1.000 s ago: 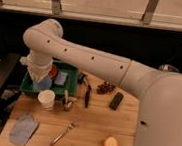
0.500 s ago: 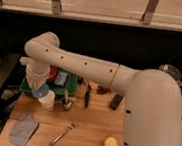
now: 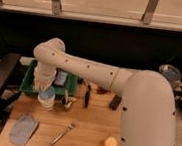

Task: Stack cups into tray

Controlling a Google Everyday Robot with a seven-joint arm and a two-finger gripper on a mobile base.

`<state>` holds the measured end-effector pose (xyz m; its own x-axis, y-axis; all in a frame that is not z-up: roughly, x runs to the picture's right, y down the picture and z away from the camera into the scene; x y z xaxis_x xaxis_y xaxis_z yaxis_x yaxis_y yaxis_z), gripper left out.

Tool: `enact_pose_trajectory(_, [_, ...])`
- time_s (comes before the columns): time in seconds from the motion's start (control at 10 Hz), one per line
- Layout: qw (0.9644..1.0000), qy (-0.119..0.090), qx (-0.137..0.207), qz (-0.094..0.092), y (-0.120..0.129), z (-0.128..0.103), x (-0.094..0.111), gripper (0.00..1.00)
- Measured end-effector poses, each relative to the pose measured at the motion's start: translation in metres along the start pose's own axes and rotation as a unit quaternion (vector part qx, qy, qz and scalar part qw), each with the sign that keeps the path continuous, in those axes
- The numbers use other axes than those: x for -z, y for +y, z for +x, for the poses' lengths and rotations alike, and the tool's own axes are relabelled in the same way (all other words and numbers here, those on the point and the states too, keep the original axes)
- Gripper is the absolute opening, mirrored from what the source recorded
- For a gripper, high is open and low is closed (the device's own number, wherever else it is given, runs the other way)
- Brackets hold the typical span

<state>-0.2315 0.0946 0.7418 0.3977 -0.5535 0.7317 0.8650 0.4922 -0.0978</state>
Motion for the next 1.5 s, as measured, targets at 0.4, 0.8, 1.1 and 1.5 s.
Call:
enact_pose_trajectory(0.4, [0.9999,-0.002,-0.011,0.003,0.008,0.012,0.000,0.80])
enact_pose_trajectory(0.8, [0.9999,-0.003,-0.011,0.003,0.008,0.012,0.000,0.80])
enact_pose_trajectory(1.1, [0.9999,-0.003,-0.010,0.003,0.008,0.011,0.000,0.80])
enact_pose_trajectory(1.5, [0.9993,0.024,-0.019,0.023,-0.020,0.027,-0.001,0.80])
